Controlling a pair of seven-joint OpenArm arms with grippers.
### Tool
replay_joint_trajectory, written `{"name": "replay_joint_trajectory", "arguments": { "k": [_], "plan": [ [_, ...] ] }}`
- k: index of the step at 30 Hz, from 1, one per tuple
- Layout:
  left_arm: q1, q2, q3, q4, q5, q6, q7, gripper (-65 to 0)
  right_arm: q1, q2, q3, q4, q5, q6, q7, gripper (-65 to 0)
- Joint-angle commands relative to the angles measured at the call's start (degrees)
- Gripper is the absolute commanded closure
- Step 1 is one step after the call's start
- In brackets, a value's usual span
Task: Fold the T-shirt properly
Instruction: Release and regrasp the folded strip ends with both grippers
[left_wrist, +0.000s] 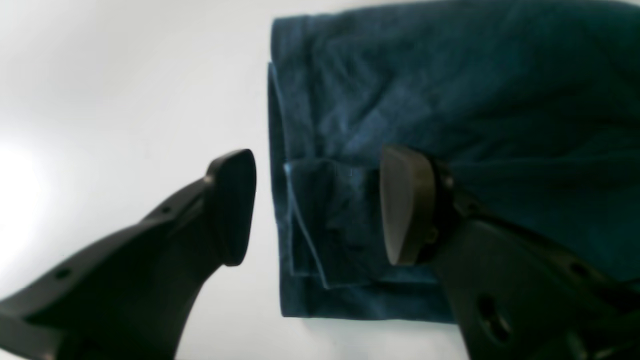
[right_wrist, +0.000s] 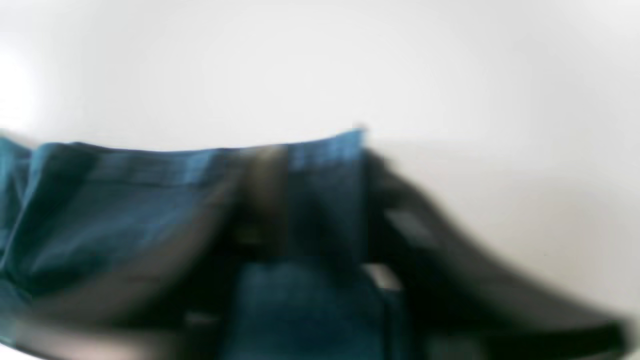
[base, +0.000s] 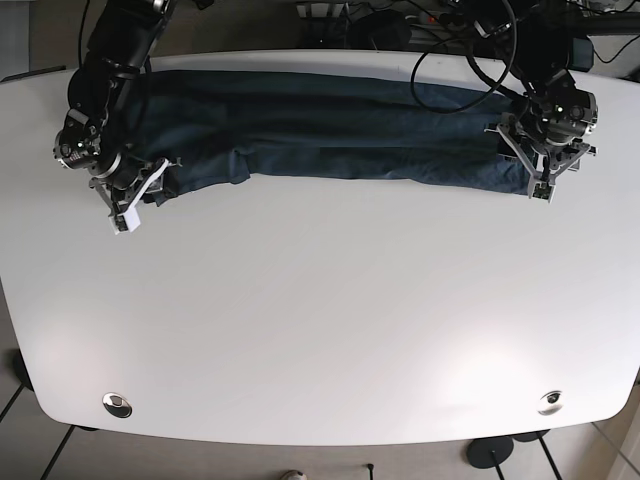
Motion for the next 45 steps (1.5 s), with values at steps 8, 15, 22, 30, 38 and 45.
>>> {"name": "replay_joint_trajectory", "arguments": {
  "k": [8, 15, 22, 30, 38, 45],
  "plan": [
    [-0.7, -0.5, -0.1, -4.2, -0.1, 0.3, -4.8, -35.8, -6.4, -1.4, 5.0, 26.7, 0.4, 0.08, -8.4, -1.9],
    [-0.7, -0.8, -0.1, -5.6, -0.1, 0.3, -5.0, -35.8, -12.7, -2.5, 11.9, 29.2, 3.1, 0.08, -10.5, -2.1],
    [-0.7, -0.9, 0.0, -6.0, -0.1, 0.3, -5.0, -35.8, -17.2, -2.5, 16.2, 27.1, 3.0, 0.08, -7.2, -11.4],
    [-0.7, -0.8, 0.0, -5.5, -0.3, 0.3, -5.0, -35.8, -18.4, -1.9, 22.3, 31.4, 14.7, 0.08, -6.9, -58.5],
    [-0.4, 1.7, 0.1, 5.0, -0.4, 0.3, -4.8, -35.8, -18.4, 0.1, 9.3, 23.3, 15.8, 0.08, -6.7, -27.9],
    [1.6, 1.9, -0.1, -1.6, -0.3, 0.3, -5.0, -29.3, -16.5, 4.4, 6.5, 8.4, 13.0, 0.08, -1.4, -19.7]
  ]
}}
